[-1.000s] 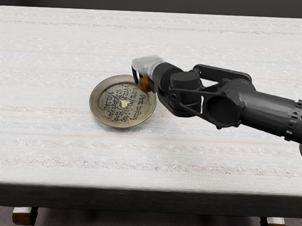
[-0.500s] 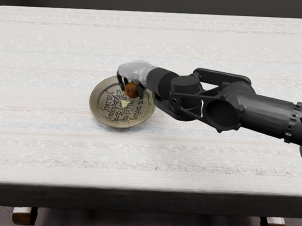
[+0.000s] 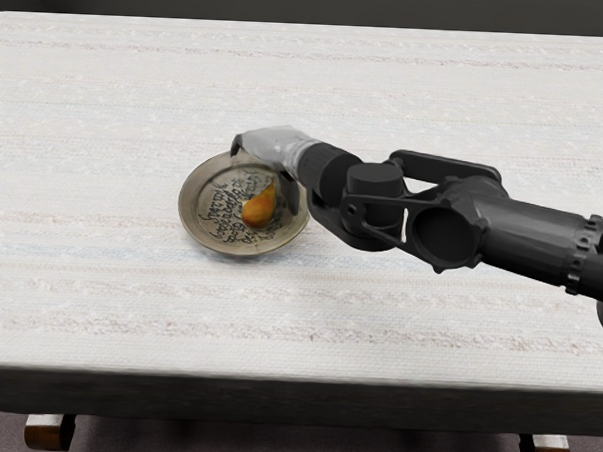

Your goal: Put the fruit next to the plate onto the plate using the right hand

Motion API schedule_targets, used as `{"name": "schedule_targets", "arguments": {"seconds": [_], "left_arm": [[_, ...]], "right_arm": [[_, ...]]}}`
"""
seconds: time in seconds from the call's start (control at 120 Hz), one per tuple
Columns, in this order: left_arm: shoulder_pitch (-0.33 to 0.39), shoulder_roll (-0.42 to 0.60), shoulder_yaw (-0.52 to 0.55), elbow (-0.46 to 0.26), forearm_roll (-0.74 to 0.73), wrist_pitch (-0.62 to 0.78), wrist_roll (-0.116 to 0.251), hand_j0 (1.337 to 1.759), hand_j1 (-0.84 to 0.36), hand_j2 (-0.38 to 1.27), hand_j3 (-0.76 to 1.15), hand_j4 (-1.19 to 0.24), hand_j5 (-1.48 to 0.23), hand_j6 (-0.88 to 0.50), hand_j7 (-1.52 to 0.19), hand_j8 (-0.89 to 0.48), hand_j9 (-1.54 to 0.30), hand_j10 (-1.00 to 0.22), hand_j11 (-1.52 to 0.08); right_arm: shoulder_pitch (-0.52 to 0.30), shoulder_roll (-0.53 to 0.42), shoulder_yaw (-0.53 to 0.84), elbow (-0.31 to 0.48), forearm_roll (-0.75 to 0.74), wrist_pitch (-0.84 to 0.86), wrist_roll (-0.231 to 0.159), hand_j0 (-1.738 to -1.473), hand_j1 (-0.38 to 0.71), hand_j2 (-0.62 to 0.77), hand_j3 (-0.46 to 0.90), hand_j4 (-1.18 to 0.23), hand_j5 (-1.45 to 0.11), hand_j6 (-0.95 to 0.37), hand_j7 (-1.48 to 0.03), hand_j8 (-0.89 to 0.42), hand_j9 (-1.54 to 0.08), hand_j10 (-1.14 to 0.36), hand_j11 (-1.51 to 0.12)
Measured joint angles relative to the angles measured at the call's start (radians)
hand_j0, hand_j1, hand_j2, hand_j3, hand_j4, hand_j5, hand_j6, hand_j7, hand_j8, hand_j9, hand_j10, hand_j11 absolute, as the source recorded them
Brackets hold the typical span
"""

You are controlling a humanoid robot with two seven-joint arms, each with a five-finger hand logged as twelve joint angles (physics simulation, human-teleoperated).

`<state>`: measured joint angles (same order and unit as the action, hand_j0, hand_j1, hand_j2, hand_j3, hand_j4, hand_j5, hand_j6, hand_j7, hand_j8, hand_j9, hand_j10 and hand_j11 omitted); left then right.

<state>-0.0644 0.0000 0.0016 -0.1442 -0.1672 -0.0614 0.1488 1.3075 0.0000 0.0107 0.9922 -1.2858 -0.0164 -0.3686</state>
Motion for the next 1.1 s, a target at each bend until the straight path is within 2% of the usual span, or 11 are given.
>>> {"name": "schedule_targets", "arguments": {"seconds": [0.167,0.35,0.4,0.6,0.8,0.9,1.033,1.1], "left_arm": [[0.000,0.000,0.000,0.000,0.000,0.000,0.000,1.658,0.33,0.00,0.00,-0.02,-0.03,-0.02,-0.03,-0.02,-0.03,-0.02,-0.03],[0.000,0.000,0.000,0.000,0.000,0.000,0.000,1.658,0.33,0.00,0.00,-0.02,-0.03,-0.02,-0.03,-0.02,-0.03,-0.02,-0.03],[0.000,0.000,0.000,0.000,0.000,0.000,0.000,1.658,0.33,0.00,0.00,-0.02,-0.03,-0.02,-0.03,-0.02,-0.03,-0.02,-0.03],[0.000,0.000,0.000,0.000,0.000,0.000,0.000,1.658,0.32,0.00,0.00,-0.02,-0.03,-0.02,-0.03,-0.02,-0.03,-0.02,-0.03],[0.000,0.000,0.000,0.000,0.000,0.000,0.000,1.658,0.32,0.00,0.00,-0.02,-0.03,-0.02,-0.03,-0.02,-0.03,-0.02,-0.03],[0.000,0.000,0.000,0.000,0.000,0.000,0.000,1.658,0.32,0.00,0.00,-0.02,-0.03,-0.02,-0.03,-0.02,-0.03,-0.02,-0.03],[0.000,0.000,0.000,0.000,0.000,0.000,0.000,1.658,0.32,0.00,0.00,-0.02,-0.03,-0.02,-0.03,-0.02,-0.03,-0.02,-0.03],[0.000,0.000,0.000,0.000,0.000,0.000,0.000,1.658,0.32,0.00,0.00,-0.02,-0.03,-0.02,-0.03,-0.02,-0.03,-0.02,-0.03]], "right_arm": [[0.001,0.000,0.008,-0.006,0.028,-0.004,-0.006,-1.658,-0.26,0.03,0.00,-0.09,-0.17,-0.06,-0.16,-0.06,-0.16,-0.12,-0.16],[0.021,0.000,0.033,-0.022,0.141,0.049,-0.007,-1.658,-0.31,0.01,0.00,-0.04,-0.07,-0.03,-0.06,-0.03,-0.07,-0.05,-0.07],[0.023,-0.001,0.059,-0.021,0.168,0.093,0.004,-1.658,-0.32,0.01,0.00,-0.03,-0.05,-0.02,-0.05,-0.02,-0.05,-0.04,-0.05],[0.025,-0.112,0.206,-0.011,0.298,0.393,0.088,-1.658,-0.34,0.00,0.00,-0.01,-0.02,-0.01,-0.02,-0.01,-0.02,-0.01,-0.02],[0.020,-0.274,0.285,0.031,0.403,0.571,0.169,-1.658,-0.35,0.00,0.00,-0.01,-0.01,0.00,-0.01,0.00,-0.01,-0.01,-0.01],[0.016,-0.348,0.295,0.037,0.439,0.606,0.227,-1.658,-0.35,0.00,0.00,0.00,0.00,0.00,0.00,0.00,0.00,0.00,0.00],[-0.001,-0.452,0.300,0.045,0.470,0.621,0.335,-1.658,-0.35,0.00,0.00,0.00,0.00,0.00,0.00,0.00,0.00,0.00,0.00],[-0.021,-0.509,0.301,0.067,0.480,0.624,0.373,-1.658,-0.35,0.00,0.00,0.00,0.00,0.00,0.00,0.00,0.00,0.00,0.00]]}}
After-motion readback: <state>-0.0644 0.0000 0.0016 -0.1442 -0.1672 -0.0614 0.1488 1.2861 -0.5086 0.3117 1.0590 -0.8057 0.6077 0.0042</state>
